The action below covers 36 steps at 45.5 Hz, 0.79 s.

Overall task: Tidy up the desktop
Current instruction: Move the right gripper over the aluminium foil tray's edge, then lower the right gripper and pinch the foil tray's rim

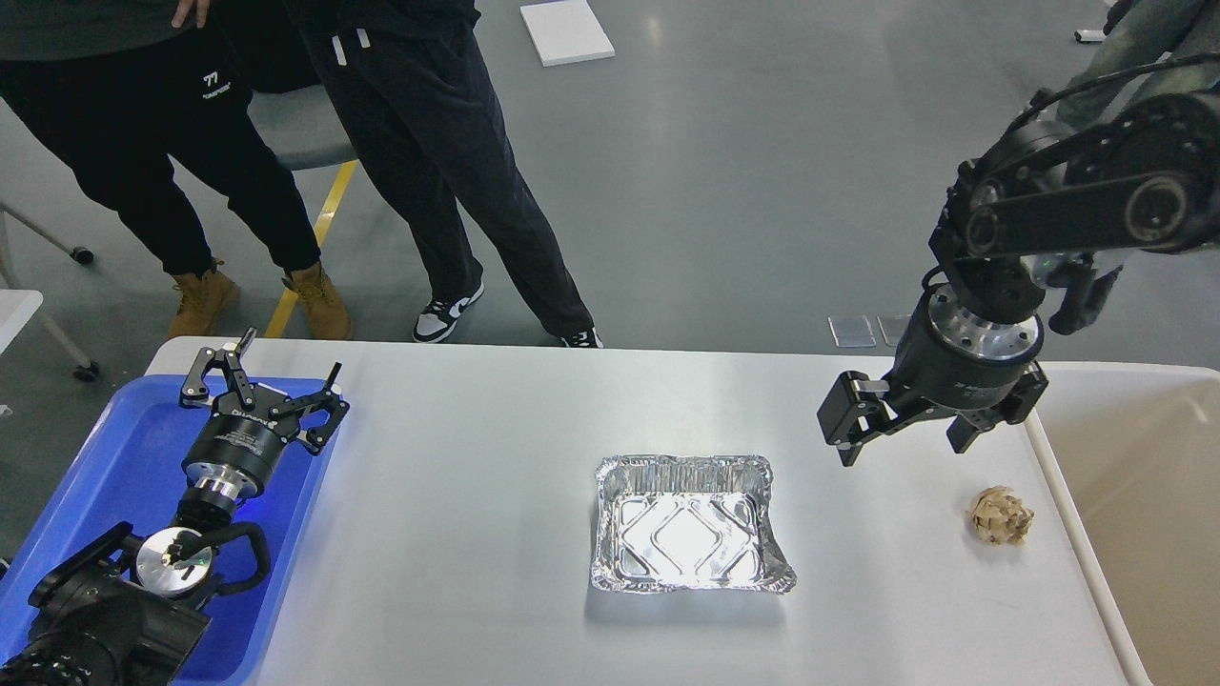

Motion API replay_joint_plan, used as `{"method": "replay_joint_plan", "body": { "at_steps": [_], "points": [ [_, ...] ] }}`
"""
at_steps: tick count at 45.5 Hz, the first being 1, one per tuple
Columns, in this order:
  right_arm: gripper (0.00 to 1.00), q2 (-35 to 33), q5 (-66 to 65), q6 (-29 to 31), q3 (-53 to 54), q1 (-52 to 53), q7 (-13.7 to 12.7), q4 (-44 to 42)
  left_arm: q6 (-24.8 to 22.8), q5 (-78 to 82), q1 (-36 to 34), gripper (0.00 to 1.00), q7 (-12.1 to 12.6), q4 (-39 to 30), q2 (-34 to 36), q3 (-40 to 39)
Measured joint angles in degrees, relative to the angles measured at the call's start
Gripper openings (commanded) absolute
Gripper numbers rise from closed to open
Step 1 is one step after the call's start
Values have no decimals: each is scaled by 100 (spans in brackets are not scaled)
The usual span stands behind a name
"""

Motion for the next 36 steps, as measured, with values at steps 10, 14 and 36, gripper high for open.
{"method": "replay_joint_plan", "body": {
  "at_steps": [10,14,36],
  "points": [
    [100,472,178,-12,259,-532,1,-659,0,0,0,100,0,0,0,0],
    [100,644,216,-20,360,-863,-1,-1011,0,-1,0,100,0,0,0,0],
    [100,1054,181,-50,755,-3056,0,-3076,0,-5,1,100,1,0,0,0]
  ]
}}
